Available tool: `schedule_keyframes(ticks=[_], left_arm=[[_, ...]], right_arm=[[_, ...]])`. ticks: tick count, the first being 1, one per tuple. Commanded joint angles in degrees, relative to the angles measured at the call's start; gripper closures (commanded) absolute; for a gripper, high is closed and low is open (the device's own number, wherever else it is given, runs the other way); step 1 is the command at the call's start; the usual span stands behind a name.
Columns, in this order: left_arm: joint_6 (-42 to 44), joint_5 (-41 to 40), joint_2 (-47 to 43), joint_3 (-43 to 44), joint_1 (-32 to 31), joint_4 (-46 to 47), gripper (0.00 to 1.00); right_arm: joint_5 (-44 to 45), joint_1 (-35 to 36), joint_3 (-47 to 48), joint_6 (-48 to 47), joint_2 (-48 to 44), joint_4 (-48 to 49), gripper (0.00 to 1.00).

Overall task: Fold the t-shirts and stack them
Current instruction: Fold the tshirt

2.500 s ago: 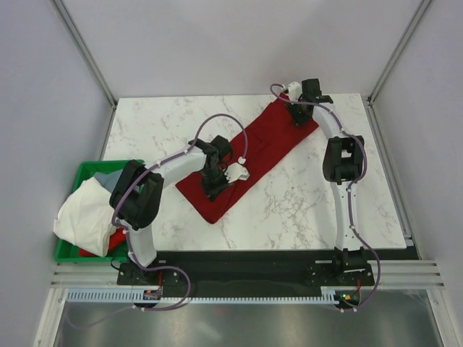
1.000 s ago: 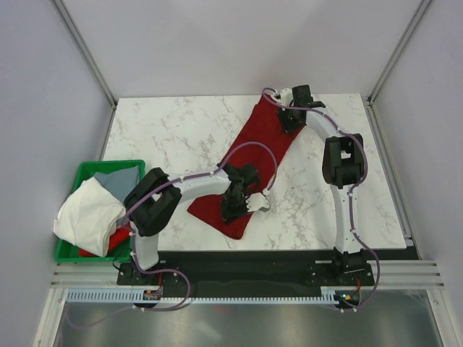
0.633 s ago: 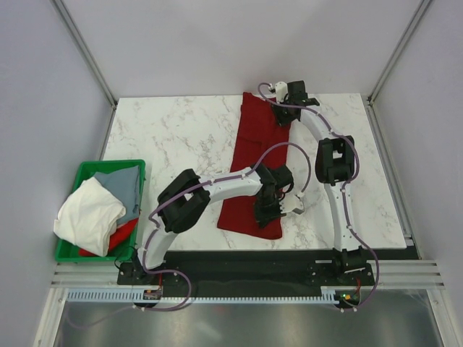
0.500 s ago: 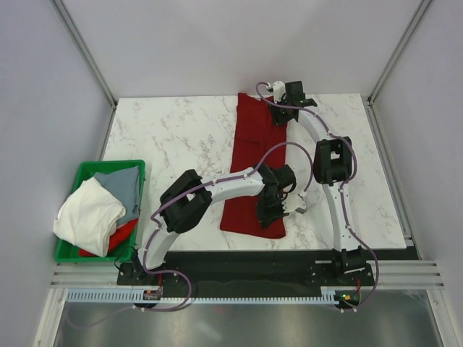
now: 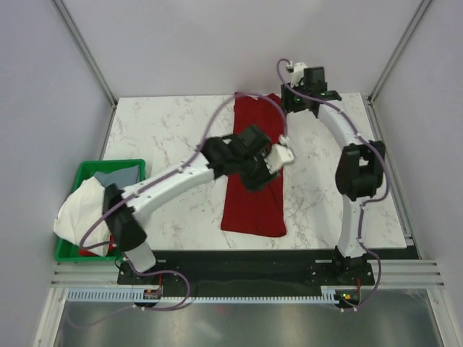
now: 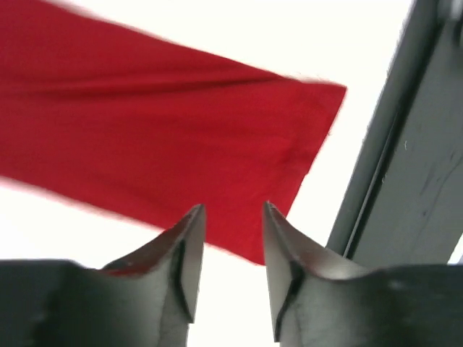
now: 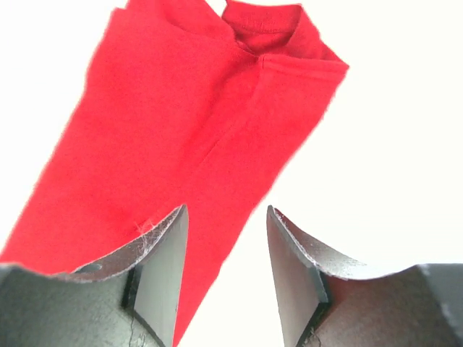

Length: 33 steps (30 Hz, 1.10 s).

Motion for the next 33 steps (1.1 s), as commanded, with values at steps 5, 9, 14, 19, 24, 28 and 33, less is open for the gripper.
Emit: schedule_keyframes(ticks=[5,9,14,19,24,28,33], left_arm=[[-24.9,1.6,-15.3,-9.2,22.0,0.9,0.47],[-32.9,11.6,-16.7,-18.5,31.6,2.7,0.47],[-39.8,21.3,-16.6,-32.1,38.5,7.0,0.46],[-44.6,26.7,-15.6,-41.3,39.7,14.9,0.46],[-48.9,30.5,-12.7,-48.7,39.7,20.4,0.47],[-49.3,31.0,-10.3,-50.3,39.5,22.5,0.49],[-48.9,32.0,-7.1,-50.3,39.3,23.4,0.5]], right_arm=[[-15.0,-2.7,-36.5,16.4,-32.2,-0.9,0.45],[-21.3,-2.7,-54.2,20.5,-42.3,-0.7,0.46],[-29.8,-3.4,-72.9,29.2,-50.8,2.8,0.45],[-36.3,-2.9,-85.7,36.0,-53.2,7.2,0.44],[-34.7,0.6,-87.8,35.6,-52.5,5.1,0.43],[-31.6,1.5,-88.3,35.7,-49.0,3.9,0.43],[-30.1,1.6,-88.1,35.6,-47.0,2.9,0.43]])
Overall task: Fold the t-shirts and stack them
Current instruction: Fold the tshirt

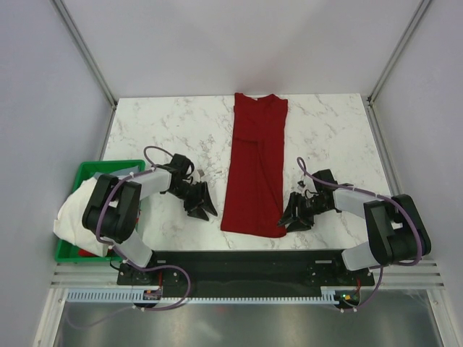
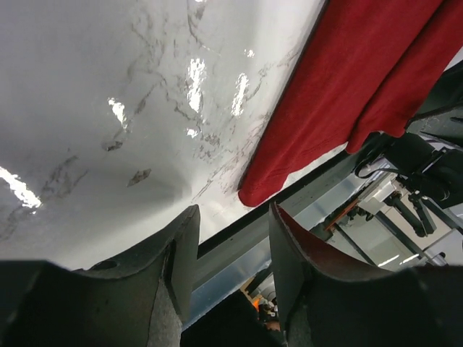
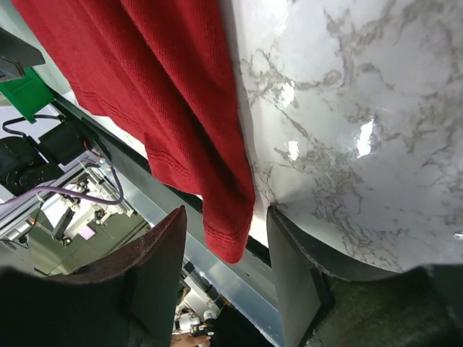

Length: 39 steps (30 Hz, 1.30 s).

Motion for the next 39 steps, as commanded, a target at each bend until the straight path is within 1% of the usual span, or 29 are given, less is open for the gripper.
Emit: schedule_keyframes(ticks=[1,6,13,15,16,20,22,24,25,26,27,28,29,32,35,37,39], left_arm=[[-2.1,3.0,1.4,0.1,-0.6,3.0,0.5],[-2.2,3.4,2.4,0.4,-3.1,4.0,0.53],[-2.9,3.7,4.0,-0.4,-7.3,5.4,0.57],[-3.2,3.9,4.4,-0.6,-7.7,5.5,0.6],[-3.3,4.1,4.7,-0.8,-7.8,5.7,0.61],[-3.5,4.8,5.4,-0.8,-8.2,6.1,0.62],[-3.6,6.3,5.9,-0.7,-8.7,6.6,0.66],[-4.3,7.9,6.2,-0.7,-9.4,7.5,0.76],[-4.5,8.6,6.2,-0.7,-9.6,8.0,0.8],[-5.3,10.1,6.3,-0.7,-9.6,8.8,0.88],[-5.7,10.4,6.2,-0.6,-9.6,9.2,0.92],[-5.8,10.4,5.9,-0.4,-9.6,9.5,0.96],[-5.8,10.7,5.7,-0.1,-9.6,9.6,0.98],[-5.0,11.1,4.1,1.6,-9.2,9.4,0.98],[-4.1,10.4,2.1,4.7,-6.1,7.5,0.98],[-2.9,10.1,1.0,6.3,-4.1,6.8,0.98],[-1.3,9.0,0.7,9.6,-1.7,6.1,0.98]], right_arm=[[1.9,0.2,0.5,0.4,0.5,-1.2,0.43],[2.8,0.5,-0.4,0.4,-0.1,-2.1,0.43],[1.6,1.2,-0.2,1.8,1.1,-0.4,0.48],[1.4,1.5,-0.2,2.0,1.6,0.1,0.5],[1.3,1.7,-0.3,2.0,1.6,0.3,0.54],[0.6,1.9,-0.7,3.1,1.8,1.5,0.58],[0.6,2.0,-0.8,3.4,2.1,2.2,0.59],[0.2,2.1,-0.7,3.4,2.1,2.4,0.62],[-0.1,2.0,-0.6,3.5,2.1,2.6,0.73],[-0.5,2.1,-0.4,3.4,2.0,2.6,0.8],[-0.8,2.0,0.2,3.3,1.9,2.6,0.87],[-0.7,2.1,0.6,3.2,1.5,2.5,1.0],[-0.8,2.0,0.9,3.0,1.4,2.3,1.0],[-2.1,2.0,2.5,2.2,0.0,1.4,1.0],[-4.0,2.0,7.8,0.0,-2.3,0.5,1.0],[-4.3,2.0,10.4,-0.3,-2.5,0.5,1.0],[-4.3,1.2,13.9,-0.6,-2.1,0.6,1.0]])
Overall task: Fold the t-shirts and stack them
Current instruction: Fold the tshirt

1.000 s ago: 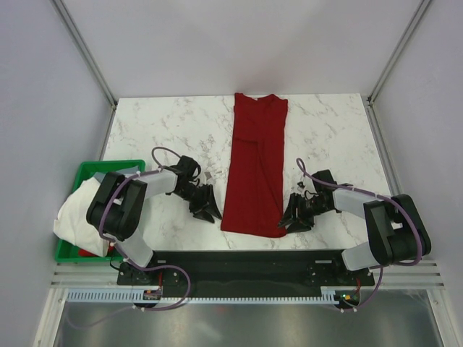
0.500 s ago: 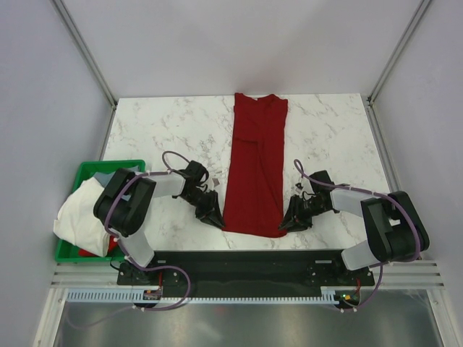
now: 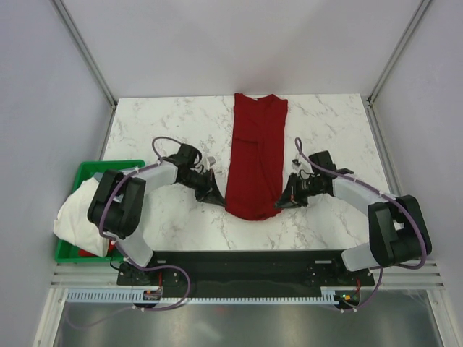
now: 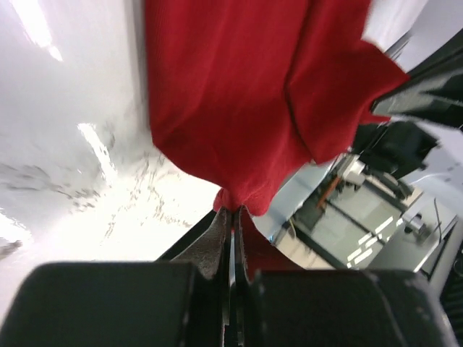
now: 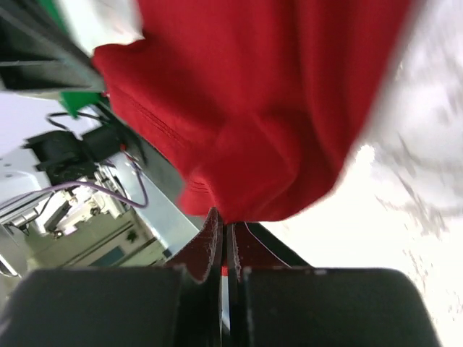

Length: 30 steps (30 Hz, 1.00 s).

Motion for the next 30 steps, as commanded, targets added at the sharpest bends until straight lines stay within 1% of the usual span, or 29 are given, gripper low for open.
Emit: schedule_keyframes(ticks=[1,4,5,6,7,8,10,11,13,17,20,24,30], left_arm=[[3.3,0.2,-2.8,6.5,3.4,-0.5,0.98],[4.5,0.7,0.5,12.9,4.6,-0.5,0.98],[4.7,0.6,1.9,16.7,4.5,-0.4,0.98],[4.7,0.8,3.1,18.8,4.6,-0.1,0.98],[5.1,0.7,6.1,20.9,4.6,0.6,0.98],[5.8,0.4,7.7,25.7,4.6,0.6,0.98],[8.2,-0.9,12.4,30.5,4.6,-0.2,0.98],[8.9,-1.2,13.7,35.2,4.7,-0.6,0.98],[10.2,-1.9,16.4,40.1,4.9,-1.2,0.98],[11.3,-2.8,21.5,44.9,5.1,-1.1,0.98],[11.9,-4.2,23.3,47.7,5.2,-0.7,0.98],[12.4,-6.0,27.2,50.9,5.2,0.8,0.98],[14.7,-10.6,32.0,58.1,5.1,0.7,0.98]], right_arm=[[-2.0,-1.3,7.0,-1.7,-1.3,1.8,1.0],[-2.1,-3.8,11.9,-0.7,1.4,4.1,1.0],[-2.1,-4.5,14.2,-0.5,3.4,5.6,1.0],[-2.0,-6.0,15.5,0.2,4.4,6.5,1.0],[-1.9,-6.7,16.6,0.7,5.5,7.4,1.0],[-1.6,-7.9,19.2,0.9,8.0,9.0,1.0],[-1.3,-8.9,21.5,1.4,11.5,10.1,1.0],[-0.9,-9.6,24.0,1.1,12.6,10.9,1.0],[-0.4,-10.0,26.5,0.7,15.8,11.5,1.0],[-0.1,-10.5,32.4,0.3,20.5,12.6,1.0],[0.6,-10.5,35.9,-0.4,24.0,13.2,1.0],[1.5,-10.5,38.9,-0.5,27.6,13.9,1.0],[3.2,-10.6,42.4,-2.3,32.0,14.3,1.0]])
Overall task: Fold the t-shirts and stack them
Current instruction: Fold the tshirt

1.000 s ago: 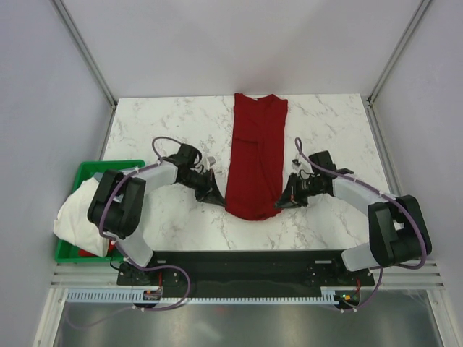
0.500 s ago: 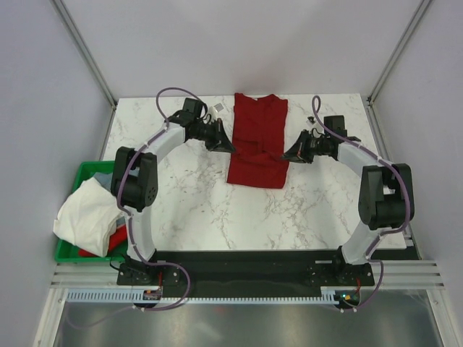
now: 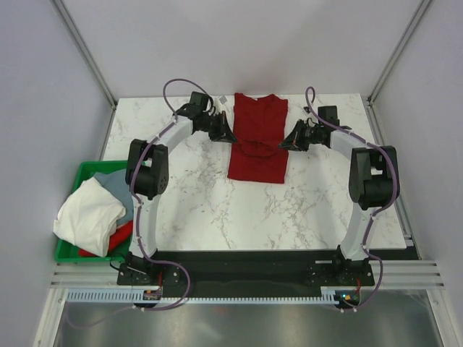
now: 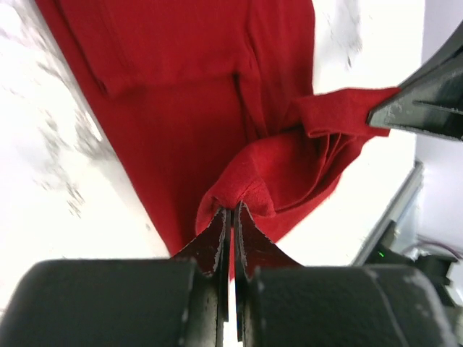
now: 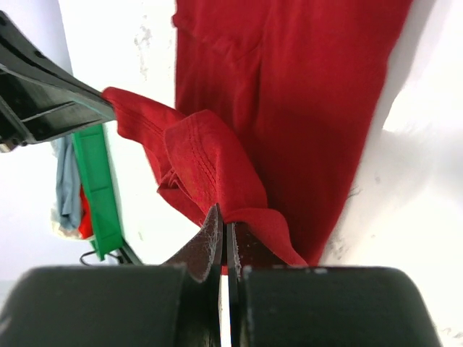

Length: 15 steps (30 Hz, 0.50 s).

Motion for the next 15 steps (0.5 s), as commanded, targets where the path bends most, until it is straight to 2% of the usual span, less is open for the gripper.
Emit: schedule_keyframes(ticks=[1,8,9,10,11,12,15], left_arm=[[4.0,-3.4,2.5,5.2,0.0,1.6,0.98],[4.0,-6.9,4.4,6.6,-0.7,1.6,0.98],[4.1,-7.4,4.6,6.8,-0.8,1.7,0.96],[4.1,-9.3,4.8,7.4,-1.2,1.8,0.86],[4.1,-10.4,4.8,7.7,-1.2,1.6,0.81],[4.2,-11.4,4.6,8.0,-1.4,1.5,0.77],[3.4,-16.7,1.8,7.4,-1.3,0.1,0.65]], right_arm=[[1.5,-0.1,3.7,-2.3,2.1,2.3,1.0],[2.3,0.0,9.1,-3.7,6.2,2.7,0.98],[2.6,0.0,9.3,-3.6,6.5,2.6,0.94],[2.8,0.0,9.4,-3.7,6.9,2.6,0.86],[2.8,0.0,9.6,-3.6,7.1,2.6,0.67],[3.4,0.0,9.5,-3.7,6.9,2.6,0.6],[2.6,-0.3,9.3,-5.1,5.2,2.6,0.53]])
